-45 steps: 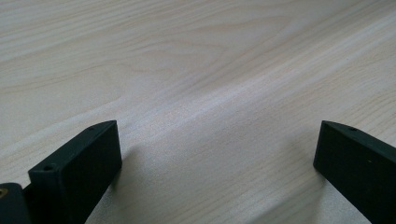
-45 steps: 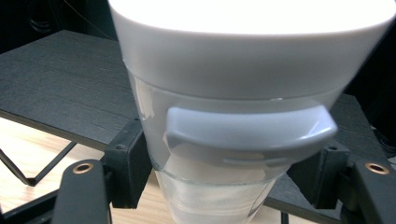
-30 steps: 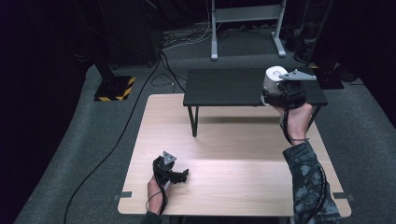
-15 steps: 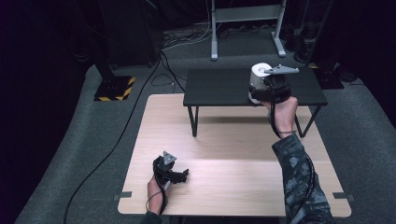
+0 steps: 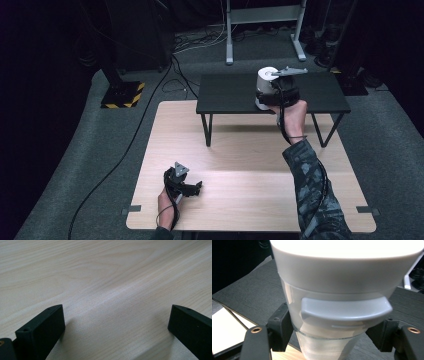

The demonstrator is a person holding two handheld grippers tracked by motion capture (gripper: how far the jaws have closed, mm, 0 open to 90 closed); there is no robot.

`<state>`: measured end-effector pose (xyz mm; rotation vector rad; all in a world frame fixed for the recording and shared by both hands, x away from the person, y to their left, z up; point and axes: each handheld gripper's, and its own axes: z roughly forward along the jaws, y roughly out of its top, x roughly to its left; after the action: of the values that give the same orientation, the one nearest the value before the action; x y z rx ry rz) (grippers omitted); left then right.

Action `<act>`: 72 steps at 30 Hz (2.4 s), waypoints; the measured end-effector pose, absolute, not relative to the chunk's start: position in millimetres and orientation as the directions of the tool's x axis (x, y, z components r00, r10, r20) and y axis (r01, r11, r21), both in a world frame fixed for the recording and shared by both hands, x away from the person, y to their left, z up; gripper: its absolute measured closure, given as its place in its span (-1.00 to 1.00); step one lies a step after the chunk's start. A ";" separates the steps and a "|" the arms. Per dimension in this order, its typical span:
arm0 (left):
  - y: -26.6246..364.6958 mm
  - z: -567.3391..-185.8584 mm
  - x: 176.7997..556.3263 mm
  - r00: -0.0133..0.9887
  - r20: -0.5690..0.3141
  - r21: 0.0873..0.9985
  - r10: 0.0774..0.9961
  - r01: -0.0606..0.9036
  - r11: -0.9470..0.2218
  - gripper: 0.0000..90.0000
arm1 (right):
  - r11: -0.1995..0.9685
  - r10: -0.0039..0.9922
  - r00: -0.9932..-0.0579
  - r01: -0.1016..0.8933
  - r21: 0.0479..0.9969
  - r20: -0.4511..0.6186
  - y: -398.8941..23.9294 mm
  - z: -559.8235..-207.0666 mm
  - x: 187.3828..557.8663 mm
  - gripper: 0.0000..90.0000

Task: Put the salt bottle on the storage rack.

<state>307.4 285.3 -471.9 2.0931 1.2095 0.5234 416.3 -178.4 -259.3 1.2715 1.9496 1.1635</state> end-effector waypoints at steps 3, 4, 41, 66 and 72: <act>285.4 -471.8 307.5 0.494 0.016 0.708 0.869 0.608 -0.359 -0.99 | 0.189 0.905 -0.425 0.454 0.871 0.026 -174.4 -260.2 420.3 -0.35; 285.4 -471.8 307.5 0.495 0.016 0.709 0.869 0.608 -0.359 -0.99 | 0.188 0.903 -0.428 0.455 0.871 0.029 -172.5 -260.8 421.7 -0.35; 285.6 -471.6 307.5 0.498 0.016 0.708 0.867 0.606 -0.362 -0.99 | 0.282 0.911 -0.400 0.426 0.860 -0.100 -167.1 -278.5 380.6 -1.00; 284.5 -472.0 306.7 0.487 0.017 0.710 0.873 0.609 -0.354 -0.99 | -0.041 0.998 0.002 0.733 0.679 0.059 -281.9 -460.8 250.9 -1.00; 284.5 -472.0 306.7 0.487 0.017 0.710 0.873 0.609 -0.354 -0.99 | -0.052 0.998 0.016 0.710 0.702 0.057 -280.5 -476.4 236.9 -1.00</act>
<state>306.7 284.5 -472.0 2.0889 1.2164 0.5277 236.9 -280.5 -476.4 1.8126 1.7424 0.7763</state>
